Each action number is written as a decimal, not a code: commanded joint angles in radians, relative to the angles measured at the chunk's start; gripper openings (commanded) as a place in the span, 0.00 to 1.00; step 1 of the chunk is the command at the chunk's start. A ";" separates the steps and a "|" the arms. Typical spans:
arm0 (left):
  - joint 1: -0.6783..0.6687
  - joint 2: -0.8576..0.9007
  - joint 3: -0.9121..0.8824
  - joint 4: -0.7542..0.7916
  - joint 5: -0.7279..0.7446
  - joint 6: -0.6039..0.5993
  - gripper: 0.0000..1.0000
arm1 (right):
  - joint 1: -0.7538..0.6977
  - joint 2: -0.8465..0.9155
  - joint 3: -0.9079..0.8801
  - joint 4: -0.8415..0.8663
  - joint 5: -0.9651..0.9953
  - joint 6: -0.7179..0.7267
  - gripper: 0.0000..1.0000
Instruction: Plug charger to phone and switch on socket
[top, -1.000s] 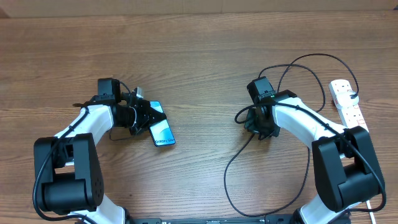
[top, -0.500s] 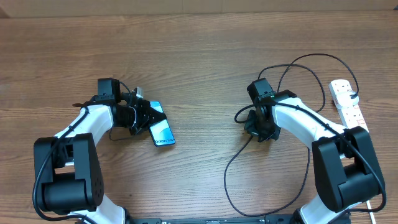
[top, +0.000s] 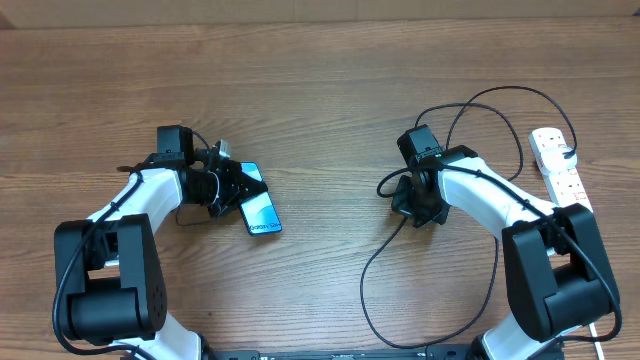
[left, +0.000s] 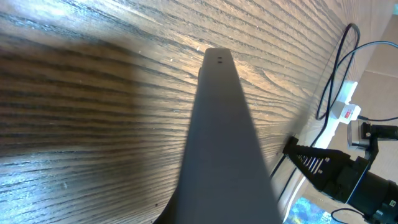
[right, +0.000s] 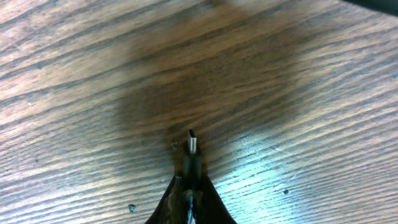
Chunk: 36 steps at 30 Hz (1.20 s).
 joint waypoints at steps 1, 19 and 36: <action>-0.003 -0.031 0.006 0.004 0.021 0.015 0.04 | 0.002 0.002 -0.024 0.006 0.018 0.003 0.04; -0.003 -0.031 0.006 0.017 0.071 0.017 0.04 | 0.001 0.002 -0.024 0.022 0.006 -0.015 0.04; -0.001 -0.032 0.006 0.078 0.284 -0.042 0.04 | 0.001 0.002 -0.024 0.020 -0.001 -0.016 0.04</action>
